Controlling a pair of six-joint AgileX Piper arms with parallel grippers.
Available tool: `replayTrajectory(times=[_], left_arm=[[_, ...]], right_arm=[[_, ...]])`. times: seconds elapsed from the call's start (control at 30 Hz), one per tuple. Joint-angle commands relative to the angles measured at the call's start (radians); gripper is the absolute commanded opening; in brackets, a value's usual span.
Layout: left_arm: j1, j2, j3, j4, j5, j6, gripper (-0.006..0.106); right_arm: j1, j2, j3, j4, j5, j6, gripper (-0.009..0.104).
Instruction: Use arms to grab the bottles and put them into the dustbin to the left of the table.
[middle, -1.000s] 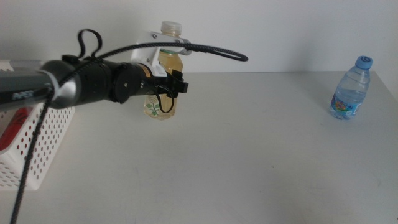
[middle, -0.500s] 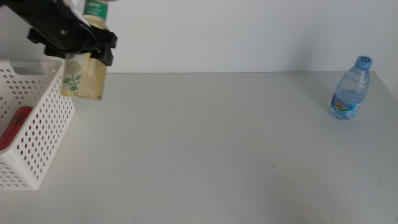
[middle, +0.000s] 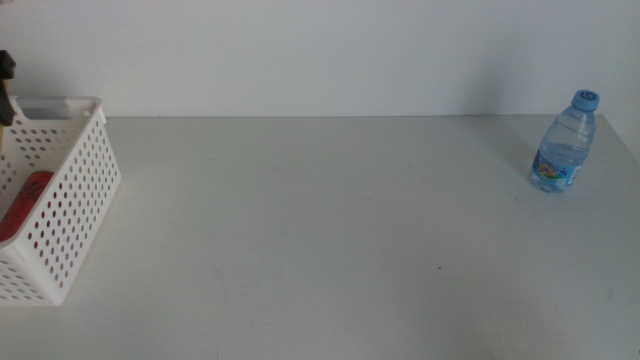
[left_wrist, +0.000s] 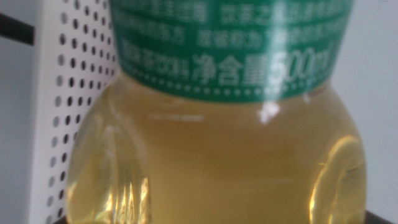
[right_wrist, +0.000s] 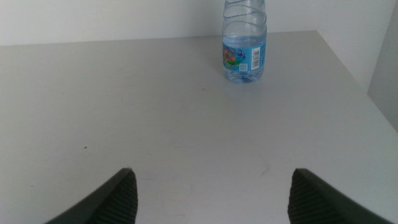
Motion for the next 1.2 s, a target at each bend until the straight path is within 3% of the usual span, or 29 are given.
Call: replayTrajectory(times=[0.0,0.57,0.67,0.8,1.07,1.17], left_arm=[[0.032,-0.056,-0.039,-0.010,0.010,0.026,-0.002],[0.046,0.021,0.156,-0.039,-0.092,0.041,-0.001],[0.046,0.021,0.179,-0.051,-0.114,0.060,0.003],[0.046,0.022,0.181,-0.084,-0.114,0.118,0.022],[0.046,0.022,0.180,-0.116,-0.124,0.168,0.094],[0.046,0.021,0.180,-0.153,-0.124,0.168,0.094]], right_arm=[[-0.006,-0.021,-0.010,-0.012,-0.073,-0.012,0.062],[-0.006,-0.021,-0.010,-0.011,-0.073,-0.012,0.062],[-0.006,-0.021,-0.010,-0.011,-0.073,-0.012,0.062],[-0.006,-0.021,-0.010,-0.011,-0.073,-0.012,0.062],[-0.006,-0.021,-0.010,-0.011,-0.073,-0.012,0.062],[-0.006,-0.021,-0.010,-0.011,-0.073,-0.012,0.062]])
